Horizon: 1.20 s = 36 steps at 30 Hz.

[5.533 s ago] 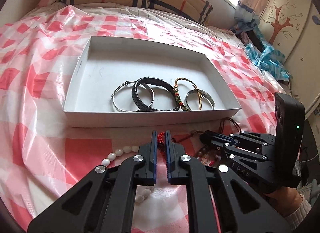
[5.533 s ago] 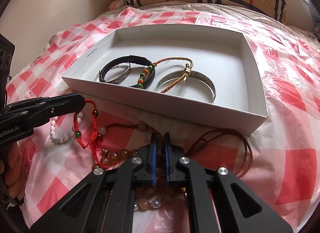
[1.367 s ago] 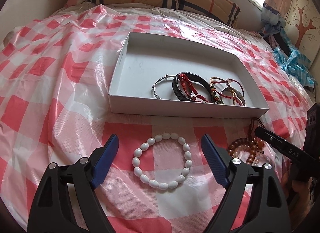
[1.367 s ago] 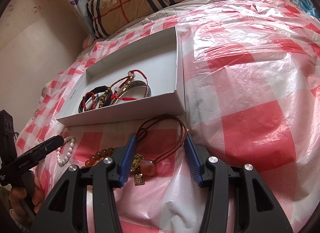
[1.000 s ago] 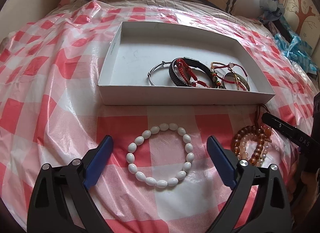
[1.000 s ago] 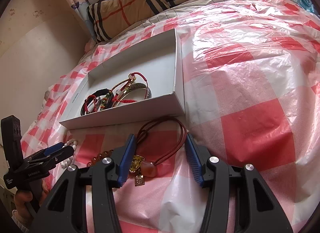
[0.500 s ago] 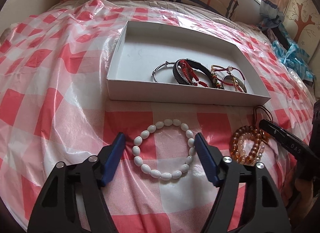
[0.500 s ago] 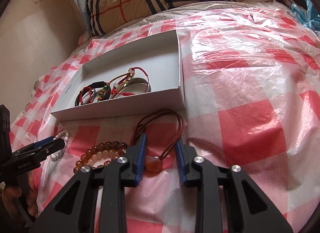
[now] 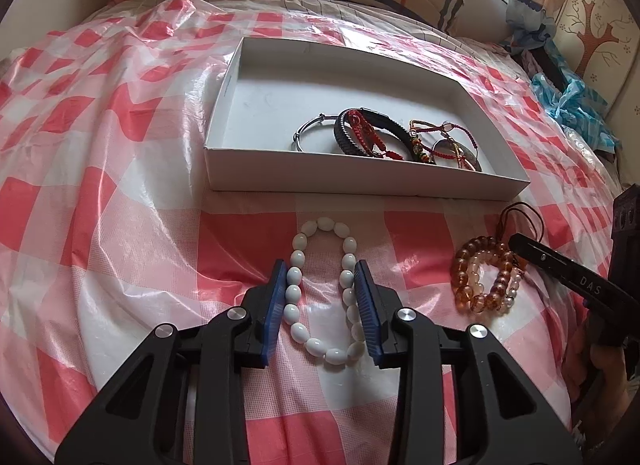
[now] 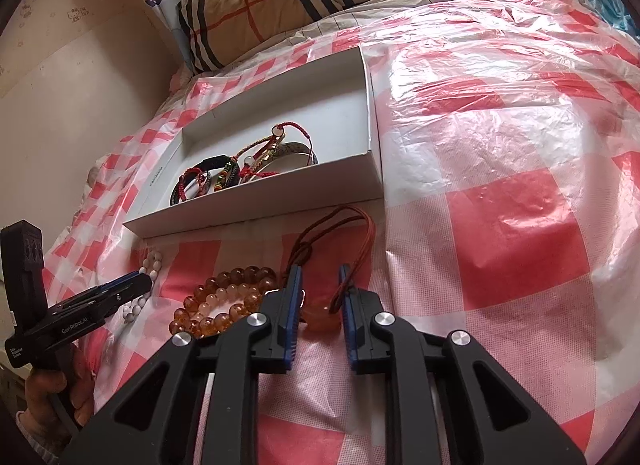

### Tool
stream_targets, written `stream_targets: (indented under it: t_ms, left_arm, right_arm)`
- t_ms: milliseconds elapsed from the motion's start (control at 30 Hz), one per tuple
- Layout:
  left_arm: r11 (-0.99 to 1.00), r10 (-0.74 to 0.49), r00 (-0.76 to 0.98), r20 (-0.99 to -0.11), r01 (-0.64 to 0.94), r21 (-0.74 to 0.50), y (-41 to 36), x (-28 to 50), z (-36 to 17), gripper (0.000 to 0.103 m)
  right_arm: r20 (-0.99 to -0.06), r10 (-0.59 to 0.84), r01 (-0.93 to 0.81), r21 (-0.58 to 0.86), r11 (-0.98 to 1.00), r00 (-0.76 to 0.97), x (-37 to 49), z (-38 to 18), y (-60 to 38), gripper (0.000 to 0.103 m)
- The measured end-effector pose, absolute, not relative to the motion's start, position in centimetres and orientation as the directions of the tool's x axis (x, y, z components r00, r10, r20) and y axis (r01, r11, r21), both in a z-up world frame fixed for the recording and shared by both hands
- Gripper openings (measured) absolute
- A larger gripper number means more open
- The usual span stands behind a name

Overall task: Organize jewelry
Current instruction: 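Grasp the white bead bracelet with the left gripper while the right grasps the brown cord necklace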

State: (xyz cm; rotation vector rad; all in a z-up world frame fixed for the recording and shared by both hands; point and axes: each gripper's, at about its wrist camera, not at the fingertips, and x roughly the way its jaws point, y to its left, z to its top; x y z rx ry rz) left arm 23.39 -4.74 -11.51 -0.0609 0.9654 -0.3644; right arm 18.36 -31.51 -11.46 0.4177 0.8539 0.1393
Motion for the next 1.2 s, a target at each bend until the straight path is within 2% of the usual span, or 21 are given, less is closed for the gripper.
stream_targets:
  t_ms: [100,167,233,333,467,567,867,1000,1133,1200]
  left_arm:
    - [0.938,-0.330,0.516,-0.790,0.276,-0.211,-4.7,23.4,-11.5,0.031]
    - [0.935,-0.339,0.515,-0.787,0.273,-0.224,-4.5,23.4,-11.5,0.019]
    - [0.934,-0.346,0.515,-0.784,0.270,-0.235,-4.3,23.4,-11.5,0.013]
    - [0.933,-0.348,0.515,-0.783,0.275,-0.234,-4.4,23.2,-11.5,0.007]
    - [0.931,-0.351,0.501,-0.791,0.280,-0.236,-4.5,23.4,-11.6,0.008]
    - [0.924,-0.366,0.482,-0.796,0.291,-0.248,-4.6,23.6,-11.9,0.016]
    - [0.895,-0.436,0.459,-0.774,0.309,-0.321,-4.3,23.6,-12.0,0.027]
    - [0.893,-0.443,0.465,-0.766,0.300,-0.335,-4.1,23.5,-12.1,0.027]
    - [0.894,-0.446,0.476,-0.758,0.269,-0.358,-3.3,23.6,-12.3,0.013]
    - [0.893,-0.450,0.478,-0.754,0.266,-0.363,-3.2,23.7,-12.3,0.012]
  right_arm:
    - [-0.696,0.286,0.048,0.418,0.907,0.659,18.2,-11.4,-31.6,0.026]
    - [-0.692,0.285,0.052,0.422,0.905,0.663,18.1,-11.3,-31.7,0.026]
    - [-0.685,0.277,0.057,0.423,0.905,0.674,17.9,-11.2,-31.9,0.026]
    - [-0.672,0.278,0.059,0.432,0.900,0.687,17.7,-11.0,-32.1,0.017]
    - [-0.676,0.289,0.060,0.442,0.895,0.679,17.9,-11.2,-32.2,0.017]
    - [-0.679,0.306,0.064,0.462,0.885,0.667,18.1,-11.5,-32.5,0.020]
    - [-0.670,0.314,0.058,0.470,0.881,0.672,18.0,-11.4,-32.5,0.020]
    - [-0.660,0.314,0.055,0.474,0.879,0.683,17.8,-11.2,-32.6,0.020]
    - [-0.652,0.314,0.053,0.478,0.877,0.690,17.6,-11.2,-32.7,0.019]
    - [-0.648,0.312,0.052,0.478,0.877,0.694,17.6,-11.1,-32.7,0.019]
